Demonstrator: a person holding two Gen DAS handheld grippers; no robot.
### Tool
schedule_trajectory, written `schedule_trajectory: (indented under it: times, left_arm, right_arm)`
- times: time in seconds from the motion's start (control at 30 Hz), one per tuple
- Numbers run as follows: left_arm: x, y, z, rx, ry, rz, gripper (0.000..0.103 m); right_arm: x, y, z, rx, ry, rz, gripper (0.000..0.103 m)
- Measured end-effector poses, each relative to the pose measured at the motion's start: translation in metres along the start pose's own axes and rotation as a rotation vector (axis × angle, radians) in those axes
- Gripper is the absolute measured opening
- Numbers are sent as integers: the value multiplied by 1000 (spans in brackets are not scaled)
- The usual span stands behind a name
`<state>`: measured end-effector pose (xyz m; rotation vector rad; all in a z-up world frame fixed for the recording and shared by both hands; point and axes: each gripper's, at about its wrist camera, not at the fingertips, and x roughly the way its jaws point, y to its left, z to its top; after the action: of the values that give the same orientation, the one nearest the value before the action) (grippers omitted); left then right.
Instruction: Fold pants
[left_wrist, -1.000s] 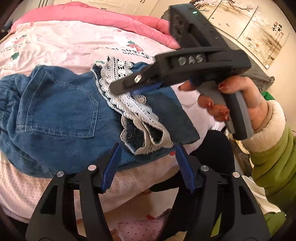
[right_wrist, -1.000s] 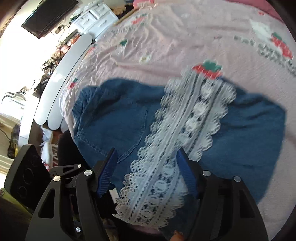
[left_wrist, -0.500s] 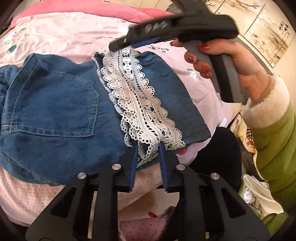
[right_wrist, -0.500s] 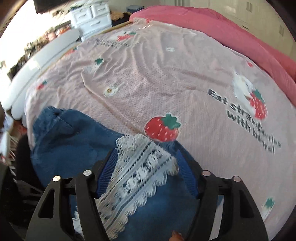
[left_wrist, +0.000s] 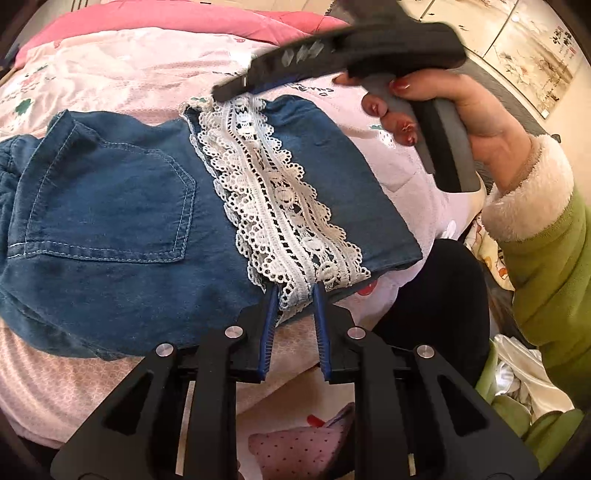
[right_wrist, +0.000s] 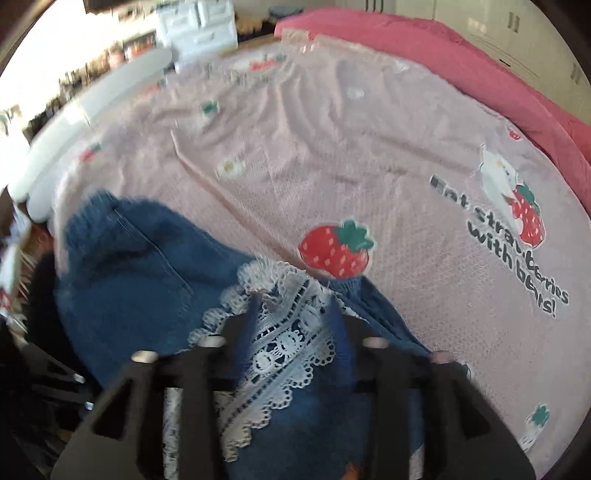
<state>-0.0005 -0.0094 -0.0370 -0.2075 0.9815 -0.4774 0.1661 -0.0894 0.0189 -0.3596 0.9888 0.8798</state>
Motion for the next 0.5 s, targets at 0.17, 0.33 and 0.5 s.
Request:
schedule_trajectory:
  times: [0.17, 0.33, 0.5]
  left_arm:
    - [-1, -8, -4, 31, 8, -5, 36]
    - [1, -11, -5, 45, 5, 22, 37]
    - [9, -5, -1, 38, -2, 48, 13]
  right_arm:
    - [3, 15, 7, -45, 20, -31, 54]
    - [27, 32, 14, -125, 73, -99, 54]
    - [50, 25, 13, -119, 141, -118, 20]
